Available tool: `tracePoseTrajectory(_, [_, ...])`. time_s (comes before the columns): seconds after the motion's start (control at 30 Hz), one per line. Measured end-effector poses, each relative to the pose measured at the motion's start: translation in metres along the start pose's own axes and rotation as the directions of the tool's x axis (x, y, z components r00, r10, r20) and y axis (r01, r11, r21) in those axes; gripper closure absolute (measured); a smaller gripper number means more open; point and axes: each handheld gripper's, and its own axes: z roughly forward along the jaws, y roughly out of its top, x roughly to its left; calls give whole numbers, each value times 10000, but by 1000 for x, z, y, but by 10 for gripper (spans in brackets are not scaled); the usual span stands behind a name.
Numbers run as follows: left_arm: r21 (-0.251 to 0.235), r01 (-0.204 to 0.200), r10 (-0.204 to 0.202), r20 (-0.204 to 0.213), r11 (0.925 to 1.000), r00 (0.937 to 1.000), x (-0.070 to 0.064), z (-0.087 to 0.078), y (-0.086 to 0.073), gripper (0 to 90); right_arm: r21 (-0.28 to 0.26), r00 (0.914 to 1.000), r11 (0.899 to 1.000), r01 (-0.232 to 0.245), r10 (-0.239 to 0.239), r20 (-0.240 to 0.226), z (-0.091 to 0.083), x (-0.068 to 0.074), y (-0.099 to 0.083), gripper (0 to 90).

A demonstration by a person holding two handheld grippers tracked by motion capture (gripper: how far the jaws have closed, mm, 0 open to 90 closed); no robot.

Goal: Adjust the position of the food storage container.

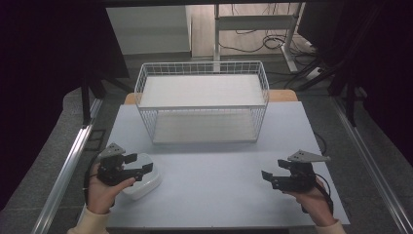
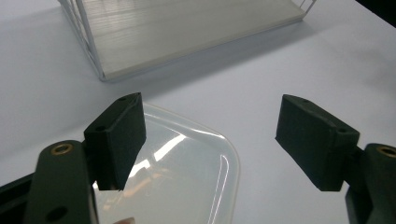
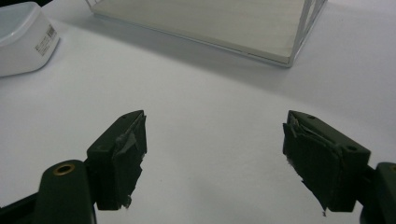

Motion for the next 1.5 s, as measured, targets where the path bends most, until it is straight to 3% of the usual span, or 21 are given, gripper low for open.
tracePoseTrajectory(0.23, [-37,20,-20,-29,10000,10000,2,-2,0,240,88,10000,10000,-20,21,-21,0,0,0,220])
tracePoseTrajectory(0.5, [-252,202,-214,-450,9995,9988,13,-16,5,249,14,9998,9998,-173,173,-50,-2,-3,1,221])
tracePoseTrajectory(0.7, [94,402,-388,-1209,9991,9919,32,-26,2,263,196,9998,9997,-177,175,82,-2,-6,-1,224])
tracePoseTrajectory(0.87, [252,593,-554,-1335,9979,9895,46,-27,0,272,186,9994,9995,-260,256,250,-4,-7,0,227])
tracePoseTrajectory(0.97, [463,930,-857,-1403,9946,9864,58,-27,1,368,289,9990,9992,-272,261,373,-3,-9,0,229])
tracePoseTrajectory(1.03, [556,919,-828,-1487,9942,9854,60,-26,1,410,333,9988,9991,-273,259,410,-2,-8,0,229])
tracePoseTrajectory(1.07, [748,921,-791,-1616,9929,9837,64,-23,2,482,411,9987,9989,-243,224,458,-2,-8,-1,229])
tracePoseTrajectory(1.17, [1006,1003,-814,-1770,9899,9808,69,-20,2,583,479,9986,9986,-212,189,497,-1,-9,-1,229])
tracePoseTrajectory(1.33, [1834,1141,-773,-1964,9764,9775,81,-8,-1,753,547,9983,9982,-234,204,546,-1,-11,-2,229])
tracePoseTrajectory(1.5, [2244,1237,-791,-1980,9666,9770,88,-2,-5,860,651,9985,9976,-225,191,520,1,-11,-4,229])
